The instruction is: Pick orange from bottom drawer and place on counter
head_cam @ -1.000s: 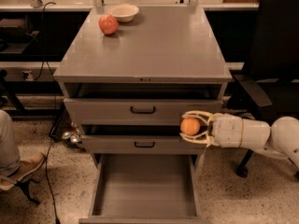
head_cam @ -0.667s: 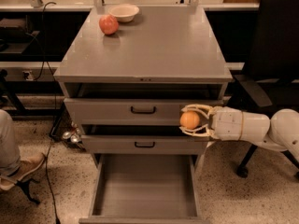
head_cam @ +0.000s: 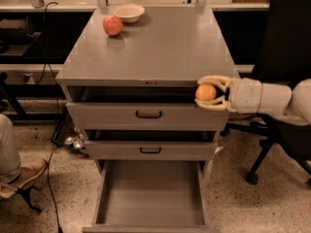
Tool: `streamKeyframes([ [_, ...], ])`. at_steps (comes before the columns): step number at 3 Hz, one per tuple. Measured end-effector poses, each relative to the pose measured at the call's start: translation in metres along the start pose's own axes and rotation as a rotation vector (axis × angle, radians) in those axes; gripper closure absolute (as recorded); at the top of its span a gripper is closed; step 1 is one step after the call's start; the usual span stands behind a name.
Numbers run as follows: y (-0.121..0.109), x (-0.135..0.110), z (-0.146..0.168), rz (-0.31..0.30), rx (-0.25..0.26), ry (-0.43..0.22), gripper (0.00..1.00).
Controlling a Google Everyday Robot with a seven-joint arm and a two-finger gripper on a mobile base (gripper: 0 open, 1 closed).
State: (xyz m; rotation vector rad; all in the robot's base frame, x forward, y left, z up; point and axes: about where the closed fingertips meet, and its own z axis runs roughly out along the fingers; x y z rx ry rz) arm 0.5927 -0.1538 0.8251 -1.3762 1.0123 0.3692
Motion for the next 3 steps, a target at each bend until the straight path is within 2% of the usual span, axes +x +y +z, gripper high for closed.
streamKeyframes([
  [1,-0.040,0.016,0.008,0.052,0.021,0.044,1.00],
  [2,-0.118,0.011,0.020,0.042,0.071,0.038,1.00],
  [3,-0.119,0.011,0.020,0.046,0.073,0.040,1.00],
])
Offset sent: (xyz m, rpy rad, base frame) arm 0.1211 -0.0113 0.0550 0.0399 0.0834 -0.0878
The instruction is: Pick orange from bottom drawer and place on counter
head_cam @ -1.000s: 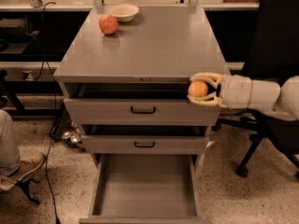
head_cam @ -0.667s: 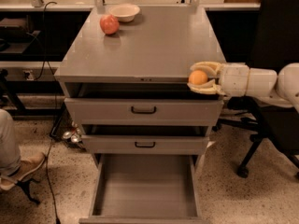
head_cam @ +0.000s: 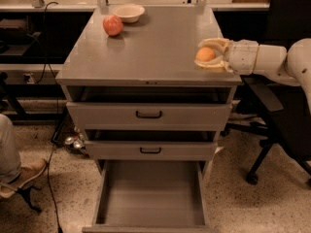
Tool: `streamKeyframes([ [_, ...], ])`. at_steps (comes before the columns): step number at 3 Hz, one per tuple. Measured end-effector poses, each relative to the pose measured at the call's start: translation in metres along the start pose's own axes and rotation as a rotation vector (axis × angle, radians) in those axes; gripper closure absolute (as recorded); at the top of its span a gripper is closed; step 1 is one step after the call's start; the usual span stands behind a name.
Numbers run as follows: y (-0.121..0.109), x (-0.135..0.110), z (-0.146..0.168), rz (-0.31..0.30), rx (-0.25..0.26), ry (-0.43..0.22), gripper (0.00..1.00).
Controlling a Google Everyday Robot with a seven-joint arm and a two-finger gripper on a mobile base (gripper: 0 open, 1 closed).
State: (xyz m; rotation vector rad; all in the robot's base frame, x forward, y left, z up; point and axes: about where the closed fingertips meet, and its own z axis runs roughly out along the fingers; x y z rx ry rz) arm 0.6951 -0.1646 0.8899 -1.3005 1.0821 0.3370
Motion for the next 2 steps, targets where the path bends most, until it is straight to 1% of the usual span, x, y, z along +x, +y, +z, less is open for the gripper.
streamKeyframes([
  [1,-0.012,-0.006,0.003,0.050,0.027,0.031,1.00],
  [2,-0.024,-0.007,0.008,0.128,0.031,0.077,1.00],
])
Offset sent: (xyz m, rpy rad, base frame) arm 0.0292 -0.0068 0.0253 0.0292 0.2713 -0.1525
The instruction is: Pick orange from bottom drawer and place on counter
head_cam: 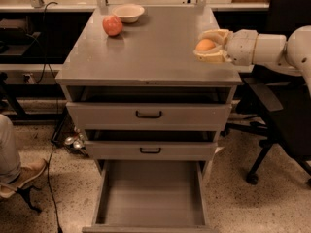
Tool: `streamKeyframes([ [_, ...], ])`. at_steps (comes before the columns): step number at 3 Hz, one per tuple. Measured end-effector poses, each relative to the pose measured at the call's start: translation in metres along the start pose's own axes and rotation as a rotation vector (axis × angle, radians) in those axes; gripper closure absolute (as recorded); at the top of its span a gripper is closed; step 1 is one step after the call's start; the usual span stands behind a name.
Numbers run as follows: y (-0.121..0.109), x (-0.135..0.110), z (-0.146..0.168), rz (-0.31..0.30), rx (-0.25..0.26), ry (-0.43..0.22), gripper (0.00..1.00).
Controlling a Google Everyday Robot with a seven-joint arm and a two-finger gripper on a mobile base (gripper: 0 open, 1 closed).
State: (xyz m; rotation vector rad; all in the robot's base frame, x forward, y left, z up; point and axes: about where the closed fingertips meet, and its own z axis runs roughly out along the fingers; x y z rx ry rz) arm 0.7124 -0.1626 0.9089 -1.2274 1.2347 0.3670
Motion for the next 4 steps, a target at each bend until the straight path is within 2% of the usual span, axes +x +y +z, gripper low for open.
streamKeyframes([
  [1,-0.004,0.006,0.010,0.096,-0.033,0.017,1.00],
  [2,-0.003,0.014,0.024,0.194,-0.122,0.056,1.00],
  [4,0.004,0.026,0.037,0.256,-0.212,0.141,1.00],
])
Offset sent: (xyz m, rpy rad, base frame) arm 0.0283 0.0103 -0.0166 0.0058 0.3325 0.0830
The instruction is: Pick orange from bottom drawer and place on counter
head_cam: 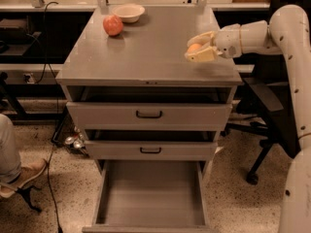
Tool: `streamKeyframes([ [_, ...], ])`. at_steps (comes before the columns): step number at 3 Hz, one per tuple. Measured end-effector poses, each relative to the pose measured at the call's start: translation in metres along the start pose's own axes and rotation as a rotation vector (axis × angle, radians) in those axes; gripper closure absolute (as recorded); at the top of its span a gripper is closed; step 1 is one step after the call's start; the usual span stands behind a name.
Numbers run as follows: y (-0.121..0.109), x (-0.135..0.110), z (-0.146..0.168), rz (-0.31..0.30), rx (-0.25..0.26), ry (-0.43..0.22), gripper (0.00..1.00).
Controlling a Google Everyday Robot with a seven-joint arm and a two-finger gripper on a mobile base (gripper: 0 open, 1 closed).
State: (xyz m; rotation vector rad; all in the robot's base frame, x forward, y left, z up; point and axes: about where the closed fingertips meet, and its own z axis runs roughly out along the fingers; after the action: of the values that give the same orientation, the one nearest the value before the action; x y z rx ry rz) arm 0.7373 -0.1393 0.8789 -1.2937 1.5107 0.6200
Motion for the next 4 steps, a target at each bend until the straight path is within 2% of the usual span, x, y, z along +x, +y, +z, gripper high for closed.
streamKeyframes([
  [1,0.002,0.010,0.014,0.019,-0.037,0.047,1.00],
  [2,-0.001,0.018,0.023,0.021,-0.048,0.086,1.00],
  [3,-0.007,0.021,0.028,0.017,-0.040,0.107,0.84],
  [4,-0.012,0.023,0.030,0.013,-0.031,0.116,0.61],
])
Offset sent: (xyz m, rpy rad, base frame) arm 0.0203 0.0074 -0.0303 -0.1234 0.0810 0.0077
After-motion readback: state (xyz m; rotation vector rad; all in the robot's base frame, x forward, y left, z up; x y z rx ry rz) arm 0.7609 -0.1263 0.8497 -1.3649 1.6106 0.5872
